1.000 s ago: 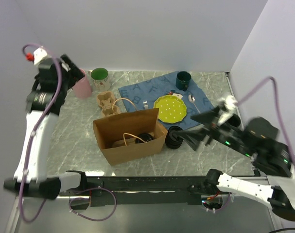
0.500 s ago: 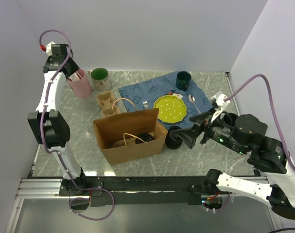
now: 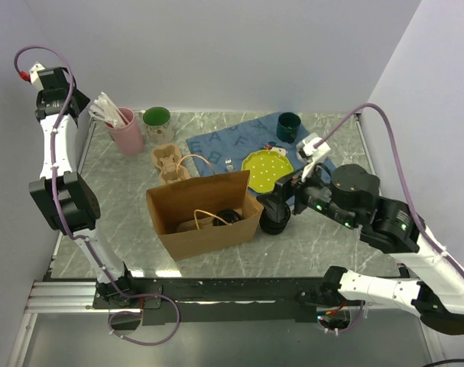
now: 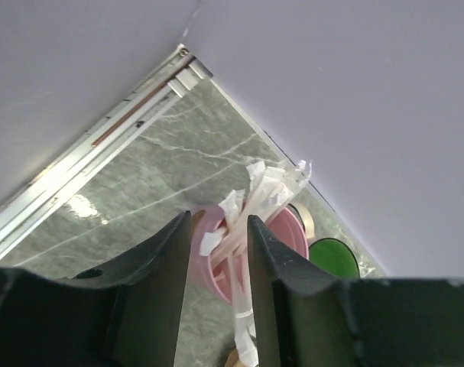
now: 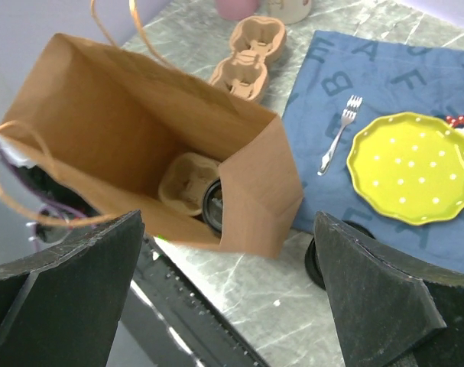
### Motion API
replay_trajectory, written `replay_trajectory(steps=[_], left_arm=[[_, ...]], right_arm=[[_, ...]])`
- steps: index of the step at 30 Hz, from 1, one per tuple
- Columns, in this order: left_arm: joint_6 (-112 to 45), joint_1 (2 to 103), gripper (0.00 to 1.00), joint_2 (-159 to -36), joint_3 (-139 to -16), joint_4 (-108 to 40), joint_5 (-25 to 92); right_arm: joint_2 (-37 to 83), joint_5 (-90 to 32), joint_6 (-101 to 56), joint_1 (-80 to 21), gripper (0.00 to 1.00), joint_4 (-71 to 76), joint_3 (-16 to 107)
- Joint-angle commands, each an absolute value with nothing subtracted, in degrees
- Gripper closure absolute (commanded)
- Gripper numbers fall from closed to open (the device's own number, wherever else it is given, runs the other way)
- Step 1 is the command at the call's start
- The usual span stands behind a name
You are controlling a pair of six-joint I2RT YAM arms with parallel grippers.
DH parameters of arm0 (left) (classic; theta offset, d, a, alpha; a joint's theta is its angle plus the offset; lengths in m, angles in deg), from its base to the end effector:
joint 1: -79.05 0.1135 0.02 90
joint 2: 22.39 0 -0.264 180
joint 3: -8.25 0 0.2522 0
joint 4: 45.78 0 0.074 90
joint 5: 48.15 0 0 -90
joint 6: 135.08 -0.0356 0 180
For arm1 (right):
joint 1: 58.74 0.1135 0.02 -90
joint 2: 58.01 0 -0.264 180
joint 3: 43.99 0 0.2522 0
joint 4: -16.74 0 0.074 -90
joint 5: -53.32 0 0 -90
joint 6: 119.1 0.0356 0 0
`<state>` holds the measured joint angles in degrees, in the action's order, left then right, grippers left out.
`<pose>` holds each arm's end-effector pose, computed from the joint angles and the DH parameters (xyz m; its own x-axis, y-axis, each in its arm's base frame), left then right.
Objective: Pack the takeout coffee
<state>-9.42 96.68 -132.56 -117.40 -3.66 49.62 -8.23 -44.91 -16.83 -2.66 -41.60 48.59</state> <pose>0.4291 0.1414 0.3796 -0.1051 -0.6395 -0.7616 -0.5865 0.6583 -0.4718 0.0823 0.1132 0.4572 -0.3043 -0.0755 -0.9496 -0.6955 0.6987 0.1673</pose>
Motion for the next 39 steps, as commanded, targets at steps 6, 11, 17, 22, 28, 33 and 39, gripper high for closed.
replay_trajectory(steps=[6,11,17,22,28,33,39], left_arm=[[-7.9,96.8,0.62,-133.6,-114.6,-9.8,44.9],[-7.5,96.8,0.64,-132.8,-112.6,-11.1,45.3],[-7.5,96.7,0.66,-134.5,-114.0,-9.9,46.2],[-7.3,96.7,0.66,-135.9,-115.4,-9.1,46.2],[-6.7,96.7,0.67,-135.9,-114.5,-9.7,46.3],[-7.1,96.7,0.79,-136.5,-115.5,-10.1,45.5],[-7.0,96.8,0.97,-135.4,-115.8,-9.3,45.4]], right_arm=[[-6.7,-47.3,-19.6,-2.8,0.0,-38.5,51.2],[-6.2,-47.7,-20.3,-2.9,0.0,-38.5,51.4],[-5.8,-48.4,-21.0,-2.9,0.0,-38.2,51.6],[-5.5,-48.6,-21.1,-2.9,0.0,-38.2,52.0],[-4.9,-49.1,-21.2,-2.9,0.0,-38.2,52.6],[-4.8,-49.4,-21.1,-2.8,0.0,-38.0,52.4],[-4.7,-49.4,-20.9,-2.9,0.0,-37.6,52.6]])
